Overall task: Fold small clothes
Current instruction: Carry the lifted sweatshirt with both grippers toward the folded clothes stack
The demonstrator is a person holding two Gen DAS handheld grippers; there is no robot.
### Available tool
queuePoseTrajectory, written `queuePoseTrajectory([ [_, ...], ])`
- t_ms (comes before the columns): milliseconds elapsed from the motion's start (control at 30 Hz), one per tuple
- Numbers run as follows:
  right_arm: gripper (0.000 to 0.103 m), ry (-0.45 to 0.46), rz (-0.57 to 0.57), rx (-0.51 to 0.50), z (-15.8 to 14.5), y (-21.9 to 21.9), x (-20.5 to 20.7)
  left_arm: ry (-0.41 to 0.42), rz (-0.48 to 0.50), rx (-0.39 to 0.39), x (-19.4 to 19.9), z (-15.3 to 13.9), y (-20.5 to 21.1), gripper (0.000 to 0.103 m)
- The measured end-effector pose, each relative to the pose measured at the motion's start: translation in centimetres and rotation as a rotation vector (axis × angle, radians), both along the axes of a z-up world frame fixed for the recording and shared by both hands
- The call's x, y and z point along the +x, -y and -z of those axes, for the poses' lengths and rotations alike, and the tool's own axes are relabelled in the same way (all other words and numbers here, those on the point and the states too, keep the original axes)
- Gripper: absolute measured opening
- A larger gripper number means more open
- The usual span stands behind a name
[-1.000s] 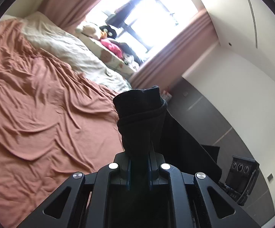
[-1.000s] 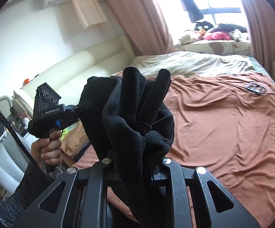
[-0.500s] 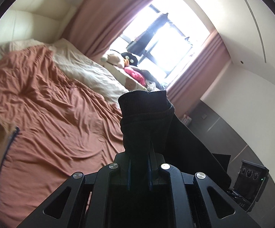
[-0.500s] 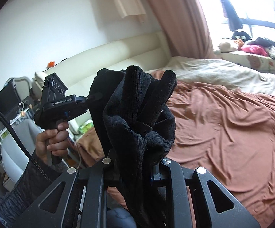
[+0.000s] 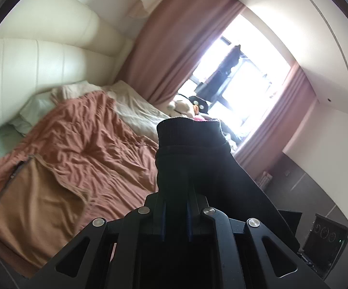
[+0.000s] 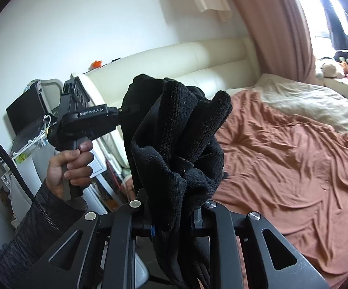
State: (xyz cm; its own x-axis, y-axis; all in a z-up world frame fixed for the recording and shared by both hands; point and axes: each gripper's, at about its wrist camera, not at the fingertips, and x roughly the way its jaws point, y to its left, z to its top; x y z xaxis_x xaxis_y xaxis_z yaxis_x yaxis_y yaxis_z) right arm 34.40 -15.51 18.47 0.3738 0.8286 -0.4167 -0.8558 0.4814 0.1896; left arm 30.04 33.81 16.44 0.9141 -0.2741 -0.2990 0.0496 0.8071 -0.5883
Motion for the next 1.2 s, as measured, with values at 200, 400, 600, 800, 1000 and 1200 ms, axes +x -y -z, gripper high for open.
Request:
queuePoseTrajectory([
  [200, 0.015, 0.009, -0.062, -0.013, 0.8, -4.3, 1.1, -0.005, -0.098, 0.022, -1.9, -0.2, -4.9, 0.012],
  [400, 0.015, -0.012, -0.124, -0.001, 1.9, -8.3, 2.0, -0.015, -0.191, 0.038, -3.4, -0.2, -9.5, 0.012],
  [600, 0.015, -0.049, -0.178, 0.000, 3.5, -12.7, 2.8, -0.036, -0.286, 0.069, -4.7, 0.1, -13.4, 0.012],
  [800, 0.015, -0.105, -0.209, 0.005, 5.7, -16.6, 4.2, -0.064, -0.348, 0.091, -4.6, 0.8, -16.0, 0.012],
  [1000, 0.015, -0.156, -0.215, -0.011, 8.5, -20.4, 7.9, -0.124, -0.376, 0.114, -2.1, 3.2, -18.4, 0.012],
  [1200, 0.015, -0.214, -0.186, -0.045, 11.5, -23.7, 13.5, -0.198, -0.401, 0.075, 2.1, 8.0, -22.3, 0.012],
])
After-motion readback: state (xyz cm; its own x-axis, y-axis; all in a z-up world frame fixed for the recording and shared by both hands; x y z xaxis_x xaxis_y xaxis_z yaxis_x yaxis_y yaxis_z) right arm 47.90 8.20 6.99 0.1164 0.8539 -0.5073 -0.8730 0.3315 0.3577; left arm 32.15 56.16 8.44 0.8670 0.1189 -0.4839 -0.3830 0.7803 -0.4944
